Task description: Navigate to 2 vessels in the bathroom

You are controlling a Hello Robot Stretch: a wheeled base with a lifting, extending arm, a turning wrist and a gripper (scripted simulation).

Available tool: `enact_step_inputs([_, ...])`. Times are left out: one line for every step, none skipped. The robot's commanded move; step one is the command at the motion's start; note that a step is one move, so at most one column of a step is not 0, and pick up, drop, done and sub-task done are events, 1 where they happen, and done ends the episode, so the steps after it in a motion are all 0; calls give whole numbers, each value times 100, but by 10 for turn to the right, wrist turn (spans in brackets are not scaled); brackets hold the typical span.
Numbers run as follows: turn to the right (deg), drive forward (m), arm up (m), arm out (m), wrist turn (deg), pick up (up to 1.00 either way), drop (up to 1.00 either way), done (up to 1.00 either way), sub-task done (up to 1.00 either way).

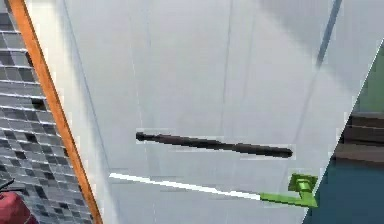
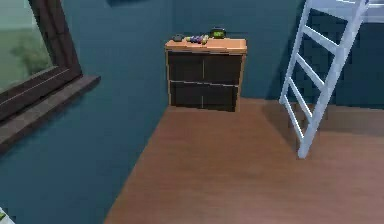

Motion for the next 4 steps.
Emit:
enact_step_inputs([-450, 0, 0, 0, 0, 0, 0, 0, 0])
enact_step_inputs([-300, 0, 0, 0, 0, 0, 0, 0, 0])
enact_step_inputs([0, 45, 0, 0, 0, 0, 0, 0, 0])
enact_step_inputs([90, 0, 0, 0, 0, 0, 0, 0, 0])
